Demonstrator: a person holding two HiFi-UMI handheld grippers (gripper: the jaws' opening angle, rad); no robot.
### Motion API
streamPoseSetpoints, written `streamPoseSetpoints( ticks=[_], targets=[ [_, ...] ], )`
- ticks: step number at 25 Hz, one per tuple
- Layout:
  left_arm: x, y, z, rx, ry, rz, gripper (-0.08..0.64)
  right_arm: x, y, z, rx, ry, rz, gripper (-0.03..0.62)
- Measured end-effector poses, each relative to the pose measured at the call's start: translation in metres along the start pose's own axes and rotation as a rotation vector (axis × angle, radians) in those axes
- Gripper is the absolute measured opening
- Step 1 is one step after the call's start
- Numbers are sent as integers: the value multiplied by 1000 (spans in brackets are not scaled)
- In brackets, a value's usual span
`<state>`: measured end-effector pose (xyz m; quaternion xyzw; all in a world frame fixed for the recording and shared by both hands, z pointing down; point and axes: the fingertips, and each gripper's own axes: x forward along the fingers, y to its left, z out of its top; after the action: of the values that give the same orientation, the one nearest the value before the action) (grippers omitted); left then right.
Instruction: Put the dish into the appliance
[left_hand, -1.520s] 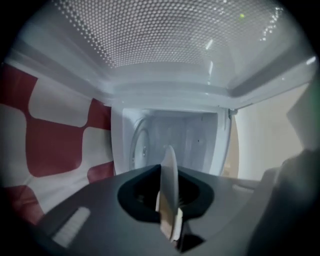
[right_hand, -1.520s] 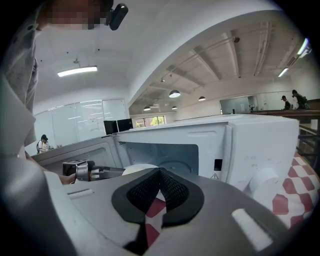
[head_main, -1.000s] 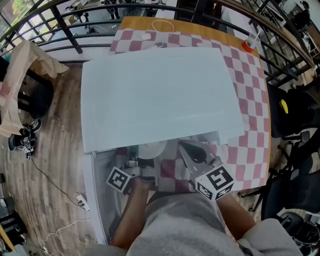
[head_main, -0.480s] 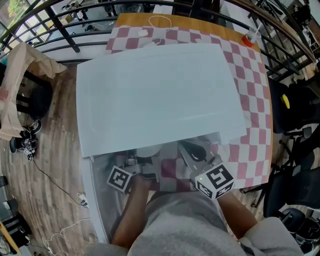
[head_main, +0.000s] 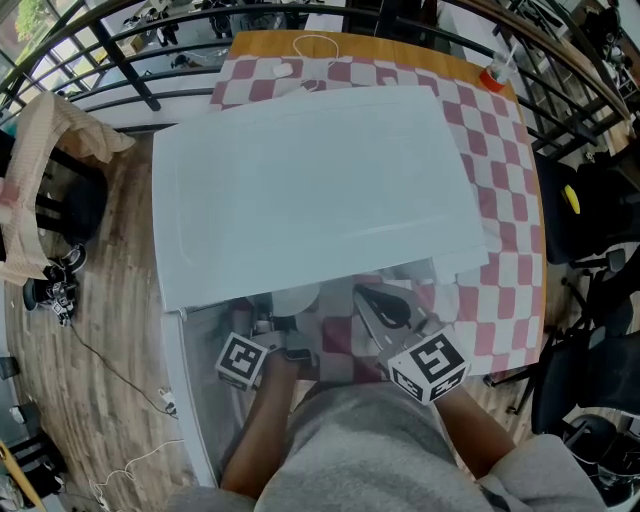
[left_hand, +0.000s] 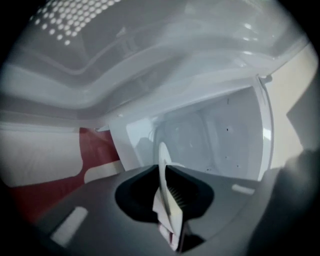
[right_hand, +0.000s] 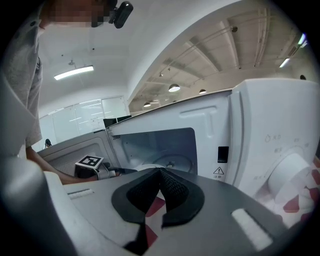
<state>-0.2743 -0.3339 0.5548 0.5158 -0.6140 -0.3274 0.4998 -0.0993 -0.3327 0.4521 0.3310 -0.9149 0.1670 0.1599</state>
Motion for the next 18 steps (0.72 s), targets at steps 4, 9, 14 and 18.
streamPoseSetpoints(
  ticks=[4, 9, 14, 18],
  targets=[
    [1, -7, -3, 79, 11, -13, 63, -4, 2, -1, 1, -7, 1, -5],
    [-2, -25, -14, 187, 60, -153, 220, -10, 3, -2, -4, -15, -3, -5],
    [-7, -42, -29, 547, 128, -200, 376, -18, 5, -3, -3, -23, -11, -5],
    [-10, -42, -50, 843, 185, -187, 500, -25, 9, -4, -7, -30, -16, -5]
  ],
)
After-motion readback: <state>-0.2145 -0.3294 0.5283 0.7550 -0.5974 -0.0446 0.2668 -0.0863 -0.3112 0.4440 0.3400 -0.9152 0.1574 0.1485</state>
